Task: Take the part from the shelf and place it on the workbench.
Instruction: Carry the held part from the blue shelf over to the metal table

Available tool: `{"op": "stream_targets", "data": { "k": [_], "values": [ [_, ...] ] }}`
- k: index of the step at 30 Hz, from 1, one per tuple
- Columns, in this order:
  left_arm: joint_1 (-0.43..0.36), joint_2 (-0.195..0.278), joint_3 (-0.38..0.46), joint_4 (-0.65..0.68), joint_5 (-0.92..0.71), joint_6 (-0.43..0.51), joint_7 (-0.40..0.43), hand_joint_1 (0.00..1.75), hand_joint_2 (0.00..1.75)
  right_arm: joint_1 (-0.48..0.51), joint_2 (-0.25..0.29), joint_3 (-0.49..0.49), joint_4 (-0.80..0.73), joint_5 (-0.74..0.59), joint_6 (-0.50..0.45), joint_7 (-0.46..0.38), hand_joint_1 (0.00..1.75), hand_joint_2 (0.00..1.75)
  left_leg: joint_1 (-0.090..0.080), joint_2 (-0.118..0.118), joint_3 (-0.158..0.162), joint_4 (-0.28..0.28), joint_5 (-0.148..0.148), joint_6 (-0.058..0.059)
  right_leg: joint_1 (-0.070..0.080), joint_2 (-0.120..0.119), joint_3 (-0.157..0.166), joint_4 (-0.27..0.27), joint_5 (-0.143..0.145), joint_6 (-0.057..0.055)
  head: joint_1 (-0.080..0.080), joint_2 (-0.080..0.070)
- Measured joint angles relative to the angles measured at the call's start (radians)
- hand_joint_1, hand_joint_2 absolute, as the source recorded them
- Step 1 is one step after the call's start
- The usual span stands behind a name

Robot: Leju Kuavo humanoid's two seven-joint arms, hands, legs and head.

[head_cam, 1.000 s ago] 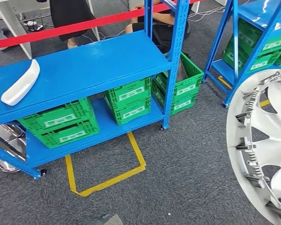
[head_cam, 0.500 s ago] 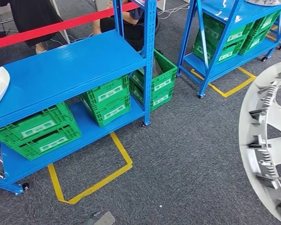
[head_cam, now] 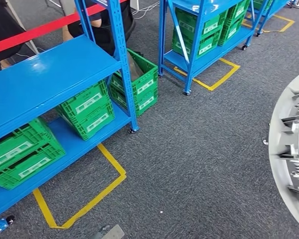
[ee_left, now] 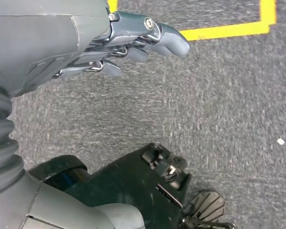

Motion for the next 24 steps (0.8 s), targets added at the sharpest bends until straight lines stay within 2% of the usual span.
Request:
{"op": "stream_targets", "data": {
  "k": [2, 3, 4, 5, 6, 7, 9, 10, 11, 12, 13, 14, 15, 17, 18, 19, 20, 21, 22, 24],
  "values": [
    [0.004, 0.001, 0.000, 0.000, 0.000, 0.001, 0.003, 0.00, 1.75, -0.014, 0.024, -0.031, -0.001, -0.010, 0.032, -0.039, 1.75, 1.75, 0.006, -0.054, -0.041, 0.104, -0.066, -0.009, -0.002, 0.019, -0.005, -0.001, 0.005, -0.009, -0.002, 0.000],
    [0.008, 0.001, 0.001, 0.000, -0.001, 0.001, 0.005, 0.00, 1.75, -0.021, 0.037, -0.047, -0.002, -0.017, 0.047, -0.054, 1.75, 1.75, 0.007, -0.067, -0.070, 0.172, -0.099, -0.010, -0.001, 0.030, -0.008, -0.001, 0.007, -0.011, -0.002, 0.000],
    [0.012, 0.002, 0.001, 0.000, -0.001, 0.001, 0.008, 0.00, 1.75, -0.026, 0.050, -0.065, -0.004, -0.023, 0.061, -0.065, 1.75, 1.75, 0.008, -0.072, -0.092, 0.227, -0.118, -0.010, -0.001, 0.042, -0.011, 0.000, 0.008, -0.012, -0.002, 0.000],
    [0.015, 0.003, 0.001, 0.000, -0.002, 0.002, 0.011, 0.00, 1.75, -0.030, 0.061, -0.082, -0.006, -0.029, 0.073, -0.071, 1.75, 1.75, 0.008, -0.074, -0.102, 0.253, -0.119, -0.010, 0.000, 0.054, -0.012, 0.000, 0.009, -0.012, -0.002, 0.000],
    [0.016, 0.003, 0.001, 0.000, -0.004, 0.002, 0.013, 0.00, 1.75, -0.032, 0.070, -0.099, -0.009, -0.033, 0.083, -0.074, 1.75, 1.75, 0.008, -0.076, -0.094, 0.239, -0.099, -0.007, 0.000, 0.066, -0.012, 0.001, 0.010, -0.012, -0.002, 0.000],
    [0.017, 0.003, 0.001, 0.000, -0.005, 0.002, 0.014, 0.00, 1.75, -0.035, 0.079, -0.116, -0.013, -0.035, 0.093, -0.075, 1.75, 1.75, 0.008, -0.085, -0.070, 0.187, -0.062, -0.003, 0.000, 0.078, -0.011, 0.001, 0.011, -0.011, -0.002, 0.000],
    [0.016, 0.003, 0.001, 0.000, -0.006, 0.003, 0.015, 0.00, 1.75, -0.042, 0.090, -0.144, -0.018, -0.038, 0.106, -0.076, 1.75, 1.75, 0.010, -0.137, -0.012, 0.054, 0.006, 0.006, 0.000, 0.103, -0.014, 0.003, 0.015, -0.005, -0.001, 0.000],
    [0.016, 0.003, 0.001, 0.000, -0.007, 0.004, 0.016, 0.00, 1.75, -0.048, 0.094, -0.155, -0.020, -0.039, 0.112, -0.076, 1.75, 1.75, 0.010, -0.161, 0.008, 0.007, 0.021, 0.010, 0.000, 0.115, -0.019, 0.005, 0.017, -0.001, -0.002, 0.000],
    [0.016, 0.004, 0.001, 0.000, -0.008, 0.005, 0.017, 0.00, 1.75, -0.052, 0.097, -0.164, -0.023, -0.040, 0.115, -0.076, 1.75, 1.75, 0.011, -0.176, 0.015, -0.015, 0.023, 0.012, -0.002, 0.127, -0.026, 0.005, 0.021, 0.006, -0.002, 0.000],
    [0.016, 0.003, 0.001, 0.000, -0.009, 0.007, 0.017, 0.00, 1.75, -0.056, 0.100, -0.172, -0.025, -0.040, 0.118, -0.076, 1.75, 1.75, 0.010, -0.174, 0.015, -0.021, 0.021, 0.014, -0.003, 0.140, -0.033, 0.005, 0.026, 0.014, -0.003, 0.000],
    [0.015, 0.002, 0.001, 0.000, -0.009, 0.009, 0.018, 0.00, 1.75, -0.057, 0.103, -0.180, -0.029, -0.039, 0.120, -0.077, 1.75, 1.75, 0.011, -0.162, 0.015, -0.027, 0.021, 0.017, -0.006, 0.150, -0.040, 0.004, 0.031, 0.022, -0.005, 0.000],
    [0.014, 0.001, 0.001, 0.000, -0.009, 0.012, 0.018, 0.00, 1.75, -0.056, 0.106, -0.187, -0.031, -0.039, 0.122, -0.077, 1.75, 1.75, 0.012, -0.148, 0.015, -0.031, 0.025, 0.021, -0.006, 0.143, -0.048, 0.007, 0.030, 0.028, -0.004, 0.000],
    [0.013, 0.000, 0.001, 0.000, -0.009, 0.015, 0.018, 0.00, 1.75, -0.057, 0.108, -0.193, -0.034, -0.038, 0.123, -0.077, 1.75, 1.75, 0.014, -0.134, 0.014, -0.035, 0.030, 0.027, -0.004, 0.121, -0.060, 0.023, 0.019, 0.032, -0.002, 0.000],
    [0.014, 0.000, 0.001, 0.000, -0.009, 0.017, 0.017, 0.00, 1.75, -0.065, 0.110, -0.200, -0.035, -0.038, 0.124, -0.078, 1.75, 1.75, 0.014, -0.103, 0.013, -0.040, 0.035, 0.035, 0.000, 0.059, -0.107, 0.115, -0.035, 0.036, 0.002, 0.000],
    [0.015, 0.000, 0.001, 0.000, -0.008, 0.018, 0.017, 0.00, 1.75, -0.069, 0.110, -0.202, -0.036, -0.038, 0.125, -0.078, 1.75, 1.75, 0.012, -0.087, 0.011, -0.040, 0.035, 0.036, 0.000, 0.040, -0.138, 0.184, -0.068, 0.039, 0.004, 0.000],
    [0.016, 0.000, 0.001, 0.000, -0.008, 0.018, 0.017, 0.00, 1.75, -0.071, 0.111, -0.203, -0.036, -0.038, 0.125, -0.079, 1.75, 1.75, 0.010, -0.070, 0.010, -0.040, 0.035, 0.037, 0.000, 0.032, -0.163, 0.244, -0.092, 0.041, 0.004, 0.000],
    [0.017, 0.001, 0.001, 0.000, -0.007, 0.019, 0.017, 0.00, 1.75, -0.071, 0.111, -0.204, -0.036, -0.037, 0.125, -0.080, 1.75, 1.75, 0.009, -0.054, 0.008, -0.040, 0.035, 0.037, -0.001, 0.028, -0.174, 0.278, -0.099, 0.043, 0.004, 0.000],
    [0.016, 0.001, 0.001, 0.000, -0.007, 0.019, 0.017, 0.00, 1.75, -0.070, 0.111, -0.206, -0.036, -0.037, 0.126, -0.080, 1.75, 1.75, 0.007, -0.039, 0.007, -0.040, 0.035, 0.037, -0.001, 0.024, -0.165, 0.274, -0.090, 0.043, 0.004, 0.000],
    [0.015, 0.001, 0.001, 0.000, -0.007, 0.019, 0.017, 0.00, 1.75, -0.070, 0.112, -0.207, -0.037, -0.036, 0.126, -0.080, 1.75, 1.75, 0.006, -0.026, 0.008, -0.040, 0.035, 0.036, 0.000, 0.018, -0.134, 0.229, -0.065, 0.042, 0.004, 0.000],
    [0.013, 0.000, 0.001, 0.000, -0.007, 0.019, 0.017, 0.00, 1.75, -0.071, 0.112, -0.208, -0.038, -0.036, 0.127, -0.080, 1.75, 1.75, 0.002, -0.004, 0.010, -0.039, 0.032, 0.033, 0.004, -0.015, -0.045, 0.086, -0.017, 0.036, 0.004, 0.000]
  ]
}}
